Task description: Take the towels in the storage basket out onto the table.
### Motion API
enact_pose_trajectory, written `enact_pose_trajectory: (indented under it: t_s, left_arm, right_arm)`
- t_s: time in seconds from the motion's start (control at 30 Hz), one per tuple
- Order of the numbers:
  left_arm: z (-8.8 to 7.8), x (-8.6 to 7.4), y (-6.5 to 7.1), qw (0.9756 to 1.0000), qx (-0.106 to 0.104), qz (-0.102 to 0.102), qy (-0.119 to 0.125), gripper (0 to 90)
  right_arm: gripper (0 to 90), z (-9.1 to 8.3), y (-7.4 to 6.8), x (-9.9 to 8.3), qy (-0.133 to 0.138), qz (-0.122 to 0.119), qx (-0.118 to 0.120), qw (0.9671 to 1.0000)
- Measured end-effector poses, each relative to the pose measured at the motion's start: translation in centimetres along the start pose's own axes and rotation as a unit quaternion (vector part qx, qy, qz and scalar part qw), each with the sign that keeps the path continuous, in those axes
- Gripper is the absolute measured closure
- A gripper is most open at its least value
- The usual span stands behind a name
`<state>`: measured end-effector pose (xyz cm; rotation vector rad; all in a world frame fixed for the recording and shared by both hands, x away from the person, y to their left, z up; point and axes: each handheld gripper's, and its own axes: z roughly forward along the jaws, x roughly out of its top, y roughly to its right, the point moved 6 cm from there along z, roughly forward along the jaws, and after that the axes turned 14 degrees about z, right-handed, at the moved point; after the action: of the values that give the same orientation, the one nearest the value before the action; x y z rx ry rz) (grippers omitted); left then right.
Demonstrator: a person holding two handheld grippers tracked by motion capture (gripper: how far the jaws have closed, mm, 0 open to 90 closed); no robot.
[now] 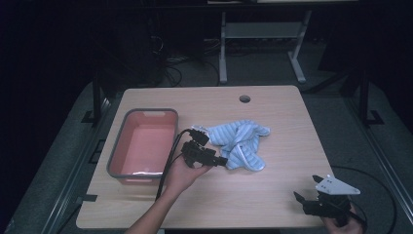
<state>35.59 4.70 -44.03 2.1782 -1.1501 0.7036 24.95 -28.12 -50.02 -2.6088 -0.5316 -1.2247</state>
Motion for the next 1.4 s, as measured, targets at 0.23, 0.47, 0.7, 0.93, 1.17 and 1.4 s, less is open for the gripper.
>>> enact_pose_trajectory:
  t_s: [0.23, 0.47, 0.7, 0.93, 1.17, 1.4]
  left_arm:
    - [-0.2, -0.9, 0.0, 1.0, 0.001, -0.003, 0.001, 33.4]
    - [-0.4, -1.5, 0.4, 1.0, -0.002, -0.003, 0.008, 33.2]
    - [-0.7, -2.4, 0.5, 1.0, 0.003, 0.005, 0.002, 32.3]
    - [-1.1, -3.2, 0.9, 0.9998, -0.01, -0.001, 0.016, 32.0]
    - [-1.3, -4.0, 1.9, 0.9996, -0.017, 0.004, 0.021, 31.9]
    - [-1.3, -5.0, 2.5, 0.9996, -0.022, 0.01, 0.015, 29.7]
  right_arm:
    - [14.7, 0.0, 0.0, 0.0, -0.001, 0.002, 0.0, 1.0]
    - [14.7, 0.1, -0.1, -0.1, -0.002, -0.001, -0.001, 1.0]
    - [14.7, 0.3, -0.1, -0.1, -0.005, -0.003, 0.0, 1.0]
    - [14.7, 0.4, -0.1, -0.1, -0.006, -0.003, 0.001, 1.0]
    - [14.7, 0.4, -0.2, -0.1, -0.007, -0.003, 0.001, 1.0]
    - [14.7, 0.4, -0.4, -0.2, -0.009, -0.003, 0.001, 1.0]
